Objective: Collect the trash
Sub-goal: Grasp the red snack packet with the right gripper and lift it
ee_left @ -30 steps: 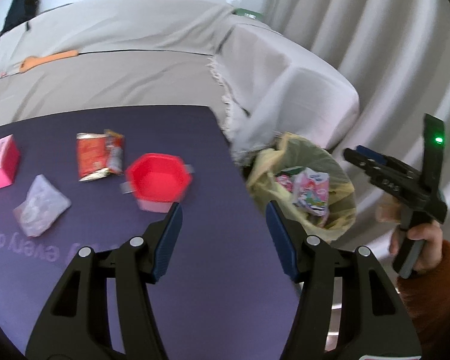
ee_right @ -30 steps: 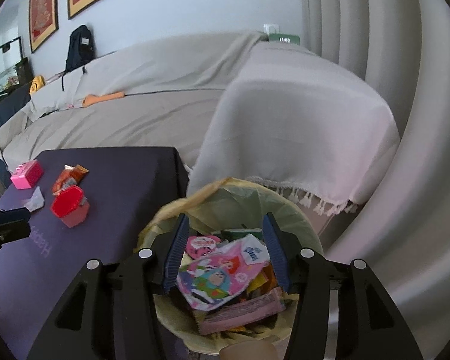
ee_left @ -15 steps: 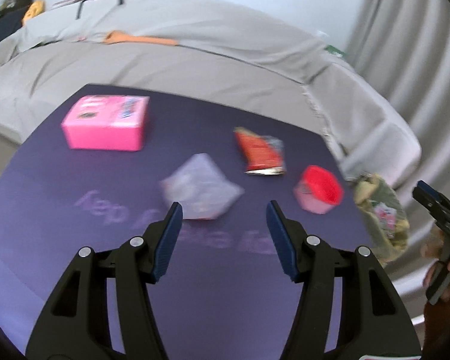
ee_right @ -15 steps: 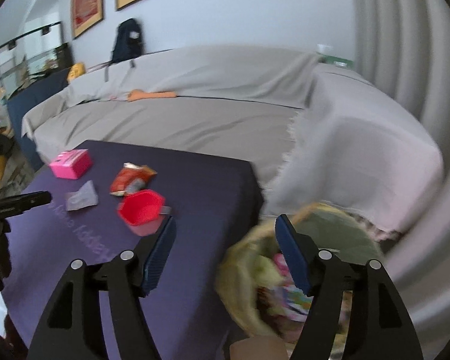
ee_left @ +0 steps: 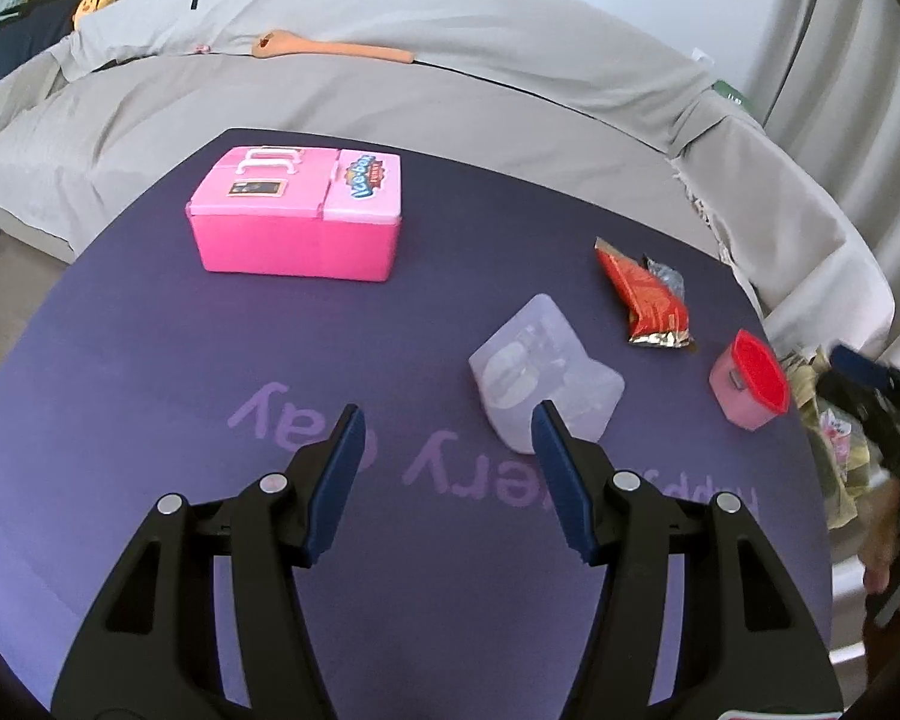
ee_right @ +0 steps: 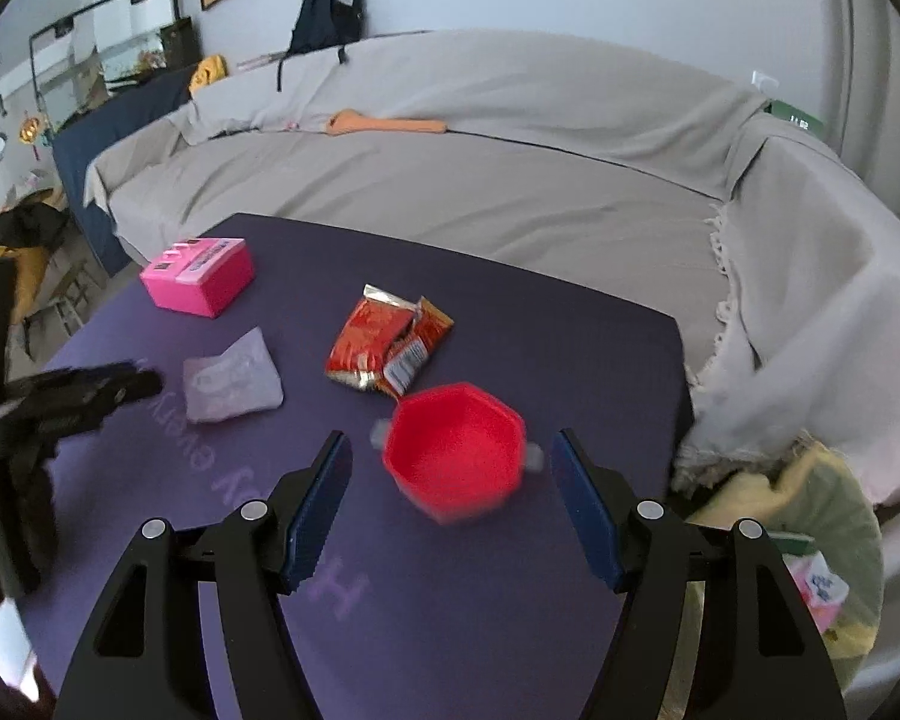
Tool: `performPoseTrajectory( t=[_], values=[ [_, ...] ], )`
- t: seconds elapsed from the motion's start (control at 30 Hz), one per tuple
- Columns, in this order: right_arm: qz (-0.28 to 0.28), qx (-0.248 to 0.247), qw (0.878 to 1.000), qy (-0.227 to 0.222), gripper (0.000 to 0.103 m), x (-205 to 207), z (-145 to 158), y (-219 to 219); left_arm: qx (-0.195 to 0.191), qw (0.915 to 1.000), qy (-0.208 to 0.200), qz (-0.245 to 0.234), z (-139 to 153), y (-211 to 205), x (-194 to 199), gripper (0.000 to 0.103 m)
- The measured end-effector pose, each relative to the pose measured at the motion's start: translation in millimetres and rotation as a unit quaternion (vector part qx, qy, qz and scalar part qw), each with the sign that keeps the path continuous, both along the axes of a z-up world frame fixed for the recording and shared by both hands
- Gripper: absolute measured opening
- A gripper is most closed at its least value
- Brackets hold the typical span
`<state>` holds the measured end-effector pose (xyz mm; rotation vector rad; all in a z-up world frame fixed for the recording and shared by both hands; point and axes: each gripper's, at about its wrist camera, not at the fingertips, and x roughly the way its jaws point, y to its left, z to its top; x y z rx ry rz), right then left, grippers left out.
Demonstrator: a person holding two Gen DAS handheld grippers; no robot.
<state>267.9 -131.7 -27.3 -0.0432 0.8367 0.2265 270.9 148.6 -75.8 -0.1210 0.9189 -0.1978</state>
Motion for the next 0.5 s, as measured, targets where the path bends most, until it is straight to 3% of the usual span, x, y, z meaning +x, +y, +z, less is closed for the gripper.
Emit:
performPoseTrajectory(
  t=[0.23,0.5],
  values=[
    [-0.008,-0.003,0.999,0.053,0.065,68.7,-18.0,45.3,-0.014,0.9999,-0.004,0.006,4.6,24.9,-10.9,0.055],
    [-0.036,-0.009,0.993,0.109,0.065,118.7,-47.0,70.0,-0.046,0.9987,-0.01,0.021,-2.0,49.6,-16.6,0.055]
  ],
)
